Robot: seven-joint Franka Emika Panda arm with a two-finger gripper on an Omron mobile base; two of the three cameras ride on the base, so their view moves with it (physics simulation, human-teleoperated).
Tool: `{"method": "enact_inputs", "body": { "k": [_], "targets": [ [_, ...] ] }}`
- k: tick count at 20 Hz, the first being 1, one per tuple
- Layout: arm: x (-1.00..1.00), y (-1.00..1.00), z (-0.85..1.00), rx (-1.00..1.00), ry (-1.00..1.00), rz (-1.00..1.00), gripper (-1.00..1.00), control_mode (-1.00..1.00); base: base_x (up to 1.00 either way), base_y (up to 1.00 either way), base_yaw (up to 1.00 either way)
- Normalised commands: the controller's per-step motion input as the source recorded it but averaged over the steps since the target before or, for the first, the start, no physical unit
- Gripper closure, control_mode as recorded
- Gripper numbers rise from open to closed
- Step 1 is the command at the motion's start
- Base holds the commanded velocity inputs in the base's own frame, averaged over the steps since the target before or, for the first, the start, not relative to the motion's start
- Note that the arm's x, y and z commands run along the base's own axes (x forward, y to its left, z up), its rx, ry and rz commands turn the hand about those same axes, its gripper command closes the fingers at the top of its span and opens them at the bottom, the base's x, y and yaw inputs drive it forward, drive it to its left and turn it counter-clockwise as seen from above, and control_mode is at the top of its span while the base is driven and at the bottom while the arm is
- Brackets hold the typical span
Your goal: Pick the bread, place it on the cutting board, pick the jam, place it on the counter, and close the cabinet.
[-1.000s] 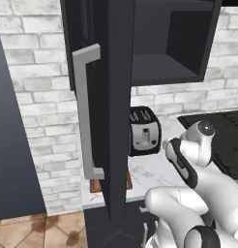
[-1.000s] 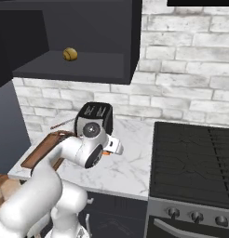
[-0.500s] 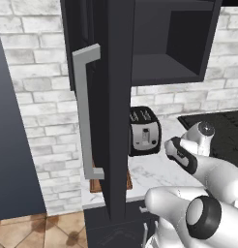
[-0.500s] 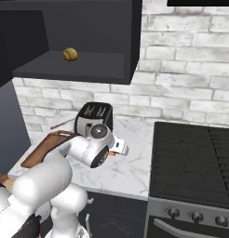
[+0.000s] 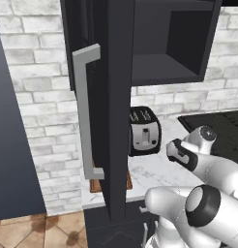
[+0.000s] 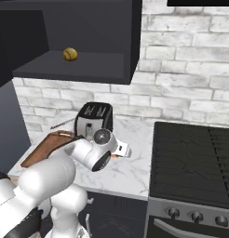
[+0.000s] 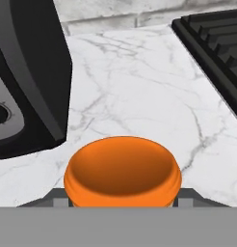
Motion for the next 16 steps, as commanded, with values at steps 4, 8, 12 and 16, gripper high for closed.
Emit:
{"method": "enact_inputs", "body": {
  "k": [4, 8, 12, 16],
  "targets": [
    [0.0, -0.01, -0.2, -0.01, -0.09, 0.0, 1.0, -1.0, 0.0, 0.0, 0.0],
    [0.0, -0.02, -0.21, 0.0, -0.08, 0.0, 1.0, -1.0, 0.0, 0.0, 0.0],
    [0.0, 0.0, -0.23, 0.0, -0.07, 0.0, 1.0, -1.0, 0.0, 0.0, 0.0],
    [0.0, 0.0, -0.25, 0.0, -0.02, 0.0, 1.0, -1.0, 0.0, 0.0, 0.0]
  ]
}}
